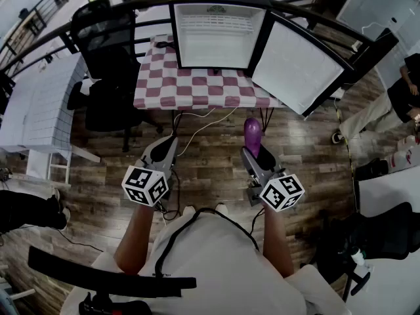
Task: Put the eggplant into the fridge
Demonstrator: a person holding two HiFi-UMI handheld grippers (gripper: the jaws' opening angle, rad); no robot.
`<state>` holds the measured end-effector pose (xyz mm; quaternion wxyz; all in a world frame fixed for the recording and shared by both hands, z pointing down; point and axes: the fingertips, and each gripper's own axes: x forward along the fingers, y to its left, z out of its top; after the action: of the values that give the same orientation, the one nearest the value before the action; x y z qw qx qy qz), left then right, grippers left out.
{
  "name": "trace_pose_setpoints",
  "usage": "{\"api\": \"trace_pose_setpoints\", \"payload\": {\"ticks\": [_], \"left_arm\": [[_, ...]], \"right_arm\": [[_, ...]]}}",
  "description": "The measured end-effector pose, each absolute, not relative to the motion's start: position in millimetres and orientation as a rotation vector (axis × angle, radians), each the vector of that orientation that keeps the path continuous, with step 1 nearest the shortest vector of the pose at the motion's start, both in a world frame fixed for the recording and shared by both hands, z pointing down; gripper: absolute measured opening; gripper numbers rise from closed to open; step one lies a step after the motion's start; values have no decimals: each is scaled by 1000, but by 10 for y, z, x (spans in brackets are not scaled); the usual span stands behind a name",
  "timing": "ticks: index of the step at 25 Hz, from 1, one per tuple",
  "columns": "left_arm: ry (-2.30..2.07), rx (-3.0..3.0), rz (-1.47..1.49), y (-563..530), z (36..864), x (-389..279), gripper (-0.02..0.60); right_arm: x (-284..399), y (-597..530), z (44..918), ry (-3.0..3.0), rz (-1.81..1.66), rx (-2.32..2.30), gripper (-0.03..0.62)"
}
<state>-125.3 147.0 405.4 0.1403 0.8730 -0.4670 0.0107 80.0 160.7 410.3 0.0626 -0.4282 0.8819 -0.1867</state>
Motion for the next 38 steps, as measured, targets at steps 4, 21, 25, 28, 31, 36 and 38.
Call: {"api": "trace_pose_setpoints", "payload": {"ticks": [4, 21, 25, 28, 31, 36, 38], "left_arm": [[-1358, 2516, 34, 1512, 4043, -1277, 6], [-1356, 2506, 13, 1586, 4052, -1131, 6], [-1337, 2512, 33, 1608, 4077, -1048, 6], [-1337, 2509, 40, 1622, 4092, -981, 6], [-1360, 2488, 34, 1618, 4106, -931, 6], [-1379, 2465, 33, 1635, 4131, -819, 6], [-1379, 2460, 34, 1626, 4137, -761, 6]], "right_arm": [[790, 1615, 4071, 2668, -560, -1298, 210], [956, 1646, 4087, 2675, -578, -1269, 212], [1008, 1655, 4105, 2682, -583, -1262, 212], [1061, 1662, 4132, 2682, -594, -1256, 212], [1136, 1665, 4150, 2688, -602, -1244, 212], [1289, 1638, 4164, 2692, -606, -1229, 212], [1342, 1623, 4165, 2691, -608, -1218, 212]]}}
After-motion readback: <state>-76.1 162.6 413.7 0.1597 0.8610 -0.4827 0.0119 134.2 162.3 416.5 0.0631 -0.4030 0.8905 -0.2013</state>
